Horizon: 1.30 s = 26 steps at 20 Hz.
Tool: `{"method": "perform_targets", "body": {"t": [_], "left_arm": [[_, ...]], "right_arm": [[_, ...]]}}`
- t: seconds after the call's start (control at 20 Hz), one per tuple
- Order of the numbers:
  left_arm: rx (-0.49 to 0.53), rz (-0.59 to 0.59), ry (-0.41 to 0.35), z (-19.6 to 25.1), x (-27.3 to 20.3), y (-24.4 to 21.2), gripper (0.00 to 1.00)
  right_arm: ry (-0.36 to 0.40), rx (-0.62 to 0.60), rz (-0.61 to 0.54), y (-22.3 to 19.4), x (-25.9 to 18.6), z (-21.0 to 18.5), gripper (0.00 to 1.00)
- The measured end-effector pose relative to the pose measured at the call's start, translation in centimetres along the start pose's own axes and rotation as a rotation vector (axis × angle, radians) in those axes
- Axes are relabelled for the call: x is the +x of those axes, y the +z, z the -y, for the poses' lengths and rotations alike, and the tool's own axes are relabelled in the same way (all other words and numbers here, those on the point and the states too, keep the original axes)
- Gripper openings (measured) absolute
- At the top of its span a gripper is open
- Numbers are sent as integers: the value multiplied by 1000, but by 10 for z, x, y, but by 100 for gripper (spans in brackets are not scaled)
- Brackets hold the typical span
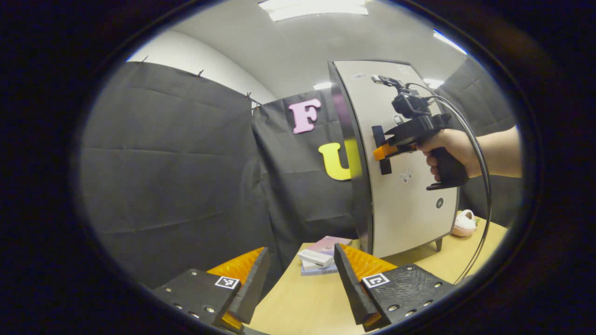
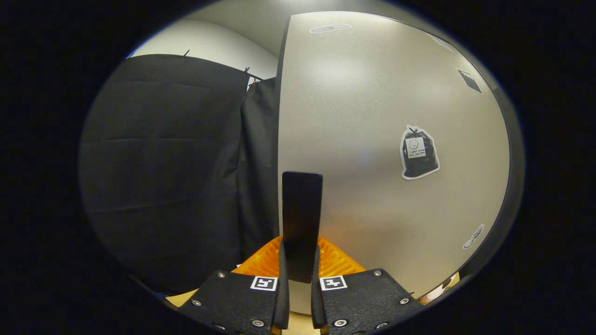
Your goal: Open the cabinet door with the right hand, grasp the bottle in the cabinet with the left hand and place it on the coaster, then close the cabinet door with the right hand.
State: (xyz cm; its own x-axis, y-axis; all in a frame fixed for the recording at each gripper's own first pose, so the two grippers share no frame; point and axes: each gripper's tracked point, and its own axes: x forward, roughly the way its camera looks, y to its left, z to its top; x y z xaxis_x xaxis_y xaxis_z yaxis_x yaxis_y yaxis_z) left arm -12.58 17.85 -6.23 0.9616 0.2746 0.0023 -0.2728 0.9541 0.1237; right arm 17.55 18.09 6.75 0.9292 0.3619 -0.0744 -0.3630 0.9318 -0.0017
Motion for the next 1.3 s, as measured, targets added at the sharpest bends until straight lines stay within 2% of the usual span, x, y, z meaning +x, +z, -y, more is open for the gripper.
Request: {"method": "perform_targets", "body": {"t": [0.05, 0.1, 0.15, 0.2, 0.25, 0.3, 0.35, 0.4, 0.5, 0.55, 0.6, 0.65, 0.7, 0.75, 0.85, 0.9, 0.95, 1.0, 1.05, 1.1, 1.15, 1.2, 1.3], "left_arm": [[10, -4, 3, 3, -2, -1, 80], [16, -7, 11, 4, -4, -2, 84], [6, -5, 2, 9, -3, -2, 80], [-11, -8, -9, 15, -3, -3, 84], [-25, -13, -17, 19, -1, -6, 80], [-31, -22, -23, 23, 1, -8, 84], [-29, -30, -26, 24, 2, -11, 84], [-9, -45, -19, 26, 2, -13, 80], [34, -48, -3, 24, 1, -9, 84], [39, -43, 7, 25, -3, -3, 84], [35, -44, 10, 30, -9, 2, 80], [22, -52, 7, 36, -15, 3, 84], [7, -59, 7, 40, -21, 6, 84], [-11, -59, 4, 45, -28, 10, 80], [-43, -34, -30, 62, -39, 26, 80], [-35, -25, -18, 65, -44, 34, 84], [-30, -9, -2, 65, -49, 43, 80], [-40, 15, 9, 68, -54, 58, 84], [-66, 36, -6, 77, -56, 68, 80], [-94, 38, -10, 84, -60, 75, 80], [-119, 27, -2, 90, -63, 74, 80], [-127, 15, 9, 92, -65, 73, 84], [-135, 5, 39, 92, -66, 77, 84]], "right_arm": [[12, -6, -2, -1, -2, 0, 19], [26, -14, -12, -1, -5, -1, 19], [41, -13, -20, -3, -6, -1, 19], [56, -16, -22, -3, -8, -1, 19], [69, -22, -23, -4, -10, 0, 19], [80, -23, -25, -4, -12, 1, 19], [90, -24, -27, -6, -15, 1, 19], [100, -27, -28, -5, -19, 2, 19], [127, -28, -29, -6, -27, 1, 19], [143, -21, -26, -6, -33, 0, 19], [157, -14, -21, -5, -39, 1, 19], [169, -12, -18, -7, -43, 2, 19], [180, -10, -17, -7, -47, 4, 19], [191, -8, -19, -10, -45, 6, 19], [219, 6, -19, -12, -49, 9, 19], [230, 14, -23, -13, -51, 12, 19], [241, 17, -26, -14, -52, 13, 19], [252, 17, -29, -14, -53, 16, 18], [263, 22, -30, -15, -54, 18, 18], [271, 25, -31, -16, -55, 21, 18], [277, 22, -30, -17, -56, 23, 19], [283, 20, -30, -18, -57, 25, 18], [294, 24, -42, -20, -59, 30, 18]]}}
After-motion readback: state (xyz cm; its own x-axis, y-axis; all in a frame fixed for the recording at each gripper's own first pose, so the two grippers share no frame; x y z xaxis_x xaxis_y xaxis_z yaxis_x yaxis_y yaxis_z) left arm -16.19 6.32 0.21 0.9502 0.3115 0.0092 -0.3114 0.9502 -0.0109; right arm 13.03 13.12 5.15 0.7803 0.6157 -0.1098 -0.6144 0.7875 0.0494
